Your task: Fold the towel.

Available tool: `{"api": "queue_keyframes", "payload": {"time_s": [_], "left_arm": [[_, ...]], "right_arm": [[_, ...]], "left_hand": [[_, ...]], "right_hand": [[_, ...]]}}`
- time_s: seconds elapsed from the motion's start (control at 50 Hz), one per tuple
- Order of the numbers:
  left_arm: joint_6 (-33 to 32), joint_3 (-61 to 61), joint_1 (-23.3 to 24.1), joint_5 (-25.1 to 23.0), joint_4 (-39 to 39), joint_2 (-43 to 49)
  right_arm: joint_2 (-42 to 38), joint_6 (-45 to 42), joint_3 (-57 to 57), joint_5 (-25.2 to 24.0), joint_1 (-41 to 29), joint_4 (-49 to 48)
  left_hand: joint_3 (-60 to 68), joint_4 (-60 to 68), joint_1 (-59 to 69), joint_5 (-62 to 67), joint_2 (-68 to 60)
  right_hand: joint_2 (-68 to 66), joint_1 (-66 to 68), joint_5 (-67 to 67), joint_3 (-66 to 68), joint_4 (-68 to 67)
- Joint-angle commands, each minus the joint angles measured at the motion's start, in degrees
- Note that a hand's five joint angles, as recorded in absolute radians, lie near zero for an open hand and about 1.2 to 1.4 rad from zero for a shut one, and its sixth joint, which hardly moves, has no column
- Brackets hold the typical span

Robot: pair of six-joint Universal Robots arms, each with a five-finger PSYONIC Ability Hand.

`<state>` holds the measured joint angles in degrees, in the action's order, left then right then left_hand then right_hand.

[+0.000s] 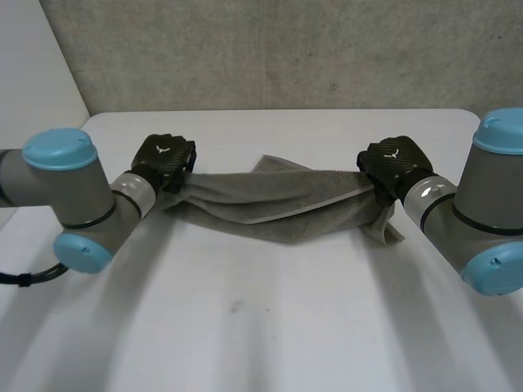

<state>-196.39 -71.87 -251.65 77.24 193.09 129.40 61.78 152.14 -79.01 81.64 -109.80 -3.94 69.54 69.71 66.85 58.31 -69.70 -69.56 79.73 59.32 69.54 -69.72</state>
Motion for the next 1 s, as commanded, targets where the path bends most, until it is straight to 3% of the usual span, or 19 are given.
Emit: {"api": "queue_keyframes", "payload": {"time_s": [0.02,0.2,0.36,0.56,0.68,0.7,0.72,0.74,0.76,0.78,0.92,1.0], "left_arm": [[-0.31,-12.4,0.02,-0.33,-4.56,-13.27],[-0.05,-21.47,0.81,-1.12,-10.36,-27.59],[1.01,-21.21,-0.07,-1.83,-9.93,-29.82],[0.48,-7.79,-0.33,-1.3,-4.14,-3.66],[1.09,3.03,-0.42,1.68,-0.97,4.54],[1.09,4.18,-0.5,2.65,-0.97,4.9],[1.09,4.19,-0.51,2.66,-0.96,4.9],[1.09,4.54,-0.51,3.61,-1.14,4.73],[1.09,4.54,-0.51,3.62,-1.14,4.73],[1.09,4.28,-0.42,4.49,-1.4,3.86],[1.27,-4.33,1.08,5.64,-1.23,-6.7],[1.18,-12.42,5.47,5.64,-0.79,-14.35]], "right_arm": [[1.23,0.0,-0.18,0.27,0.11,0.6],[4.48,0.27,-0.26,0.36,0.81,1.21],[4.4,0.18,-0.53,0.36,0.46,1.3],[1.23,0.0,-0.97,0.19,0.02,1.21],[-0.61,-0.08,-0.97,0.19,-0.07,1.04],[-0.87,-0.08,-0.97,0.19,-0.07,1.04],[-0.88,-0.08,-0.97,0.19,-0.07,1.04],[-0.88,0.0,-0.97,0.1,-0.07,1.04],[-0.88,0.0,-0.97,0.1,-0.07,1.04],[-0.88,-0.08,-0.97,0.19,-0.07,1.04],[-0.88,-0.08,-0.79,0.1,0.02,1.04],[-0.88,-0.08,-0.79,0.27,0.02,1.04]], "left_hand": [[10.46,10.29,13.15,11.69,-10.3],[10.46,10.29,13.15,11.69,-10.3],[10.46,10.29,13.15,11.69,-10.3],[10.46,10.29,13.15,11.69,-10.3],[9.48,9.31,12.17,10.72,-9.32],[-19.84,-20.01,-17.15,-18.6,20.0],[-20.13,-20.3,-17.44,-18.9,20.29],[-46.94,-47.12,-44.26,-45.71,47.1],[-47.21,-47.39,-44.53,-45.98,47.37],[-56.37,-56.55,-53.69,-55.14,56.53],[-56.3,-56.47,-53.61,-55.06,56.46],[-53.94,-54.12,-51.26,-52.71,54.1]], "right_hand": [[-10.44,0.27,10.68,10.46,-10.28],[-10.44,0.27,10.68,10.46,-10.28],[-10.44,0.27,10.68,10.46,-10.28],[-10.44,0.27,10.68,10.46,-10.28],[-10.44,0.27,10.68,10.46,-10.28],[-10.44,0.27,10.68,10.46,-10.28],[-10.44,0.27,10.68,10.46,-10.28],[-10.44,0.27,10.68,10.46,-10.28],[-10.44,0.27,10.68,10.46,-10.28],[-10.44,0.27,10.68,10.46,-10.28],[-10.44,0.27,10.68,10.46,-10.28],[-10.44,0.27,10.68,10.46,-10.28]]}}
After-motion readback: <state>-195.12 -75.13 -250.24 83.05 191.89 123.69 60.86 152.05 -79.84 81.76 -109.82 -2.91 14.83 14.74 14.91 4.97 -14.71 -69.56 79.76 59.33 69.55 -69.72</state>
